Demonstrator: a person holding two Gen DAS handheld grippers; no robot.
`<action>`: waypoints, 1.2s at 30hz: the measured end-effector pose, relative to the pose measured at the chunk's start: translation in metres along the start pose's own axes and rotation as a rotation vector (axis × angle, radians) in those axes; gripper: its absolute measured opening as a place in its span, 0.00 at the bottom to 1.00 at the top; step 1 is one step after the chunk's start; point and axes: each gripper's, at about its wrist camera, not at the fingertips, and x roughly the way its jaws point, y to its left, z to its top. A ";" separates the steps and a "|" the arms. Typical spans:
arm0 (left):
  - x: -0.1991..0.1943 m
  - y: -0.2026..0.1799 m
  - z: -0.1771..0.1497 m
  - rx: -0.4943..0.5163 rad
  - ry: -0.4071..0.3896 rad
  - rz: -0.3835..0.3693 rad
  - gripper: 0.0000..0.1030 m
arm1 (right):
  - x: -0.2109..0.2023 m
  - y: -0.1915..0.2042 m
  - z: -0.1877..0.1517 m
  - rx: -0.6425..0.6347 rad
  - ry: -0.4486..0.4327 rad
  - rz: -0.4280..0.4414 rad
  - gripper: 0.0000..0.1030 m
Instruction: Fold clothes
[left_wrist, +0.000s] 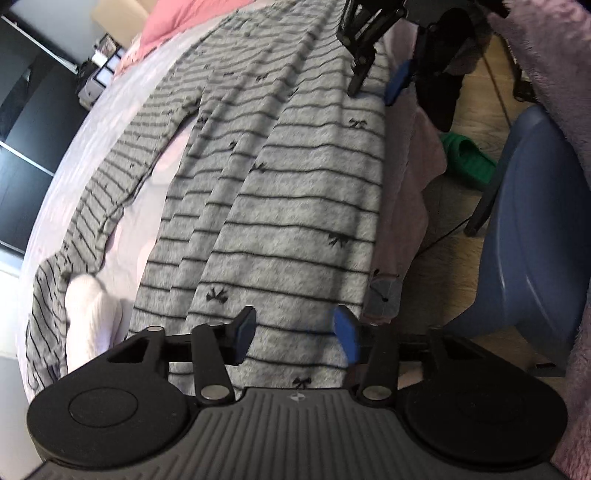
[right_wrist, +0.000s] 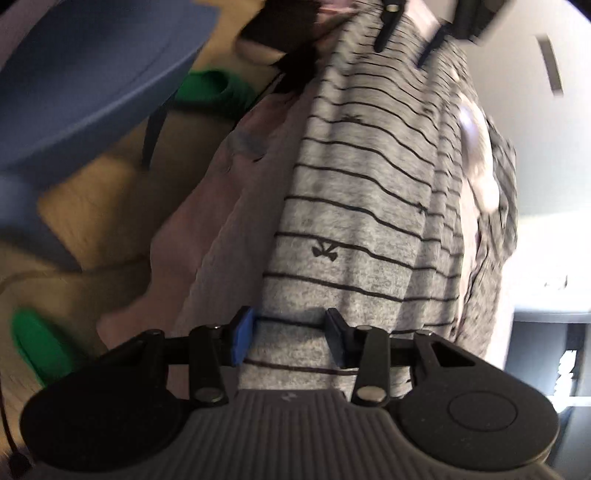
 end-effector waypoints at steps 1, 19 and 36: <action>0.000 -0.001 0.000 0.003 0.001 0.001 0.44 | -0.002 0.001 0.000 -0.017 -0.002 0.004 0.33; 0.017 -0.034 -0.004 0.137 0.061 -0.004 0.49 | -0.055 -0.113 -0.036 0.648 -0.135 -0.121 0.04; 0.024 -0.024 -0.004 0.078 0.074 0.013 0.49 | -0.001 0.001 -0.003 -0.033 -0.011 -0.011 0.29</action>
